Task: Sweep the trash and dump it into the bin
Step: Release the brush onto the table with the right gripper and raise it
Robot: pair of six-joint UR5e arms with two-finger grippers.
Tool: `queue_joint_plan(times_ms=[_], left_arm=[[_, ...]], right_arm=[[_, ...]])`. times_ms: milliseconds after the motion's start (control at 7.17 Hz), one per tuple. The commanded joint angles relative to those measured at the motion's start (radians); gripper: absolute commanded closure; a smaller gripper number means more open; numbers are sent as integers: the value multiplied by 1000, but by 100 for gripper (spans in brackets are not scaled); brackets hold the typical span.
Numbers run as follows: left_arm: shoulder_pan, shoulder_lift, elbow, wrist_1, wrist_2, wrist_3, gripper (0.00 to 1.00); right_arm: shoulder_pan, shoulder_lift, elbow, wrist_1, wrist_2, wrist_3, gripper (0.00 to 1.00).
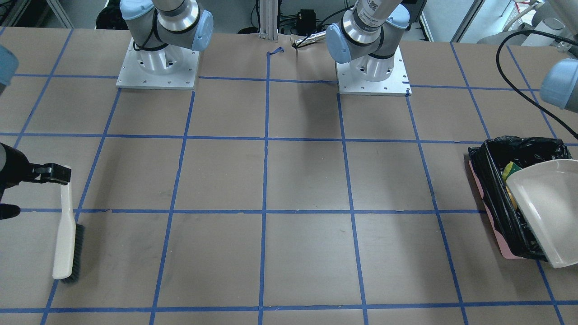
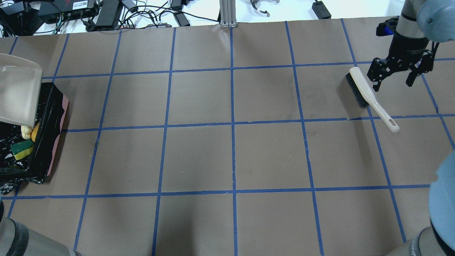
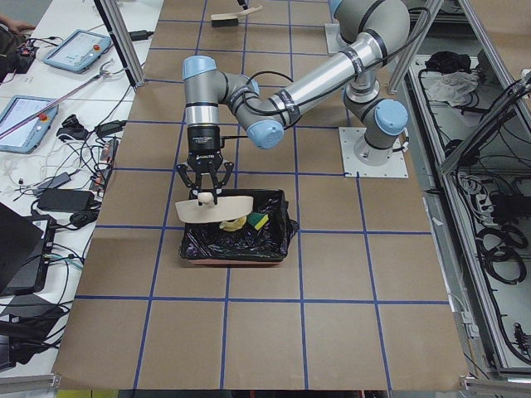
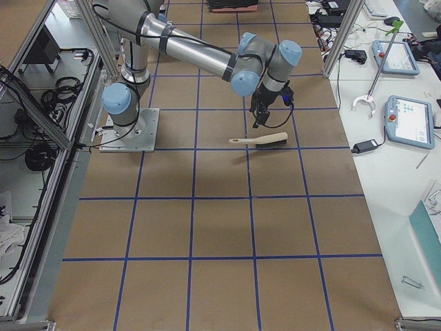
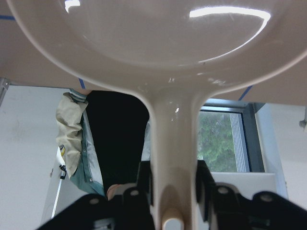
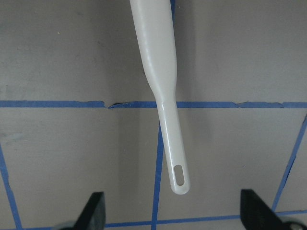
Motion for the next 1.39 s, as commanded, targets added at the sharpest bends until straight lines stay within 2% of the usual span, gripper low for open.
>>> queue_joint_plan(times_ms=[0,279,418,558,697,976,1255], left_arm=[[-55,20,2,-123,-128,-129,100],[-102,21,2,-223,-296,-221,100],[-144,-9,3,-223,-347,-316,100],[-177,-16,2,-226,-413,-334,100],[-213,-32,-1,-228,-444,-340,100],[-286,-85,0,-214,-467,-367,100],[-343,-147,0,-202,-481,-416,100]], right_arm=[[3,-128,-23,31,38,2,0],[90,-176,-35,56,66,124,0],[211,-173,-37,53,80,249,0],[297,-168,-38,45,97,334,0],[310,-165,-31,45,145,339,0],[309,-174,-21,-66,149,341,0],[312,-178,-20,-61,173,405,0]])
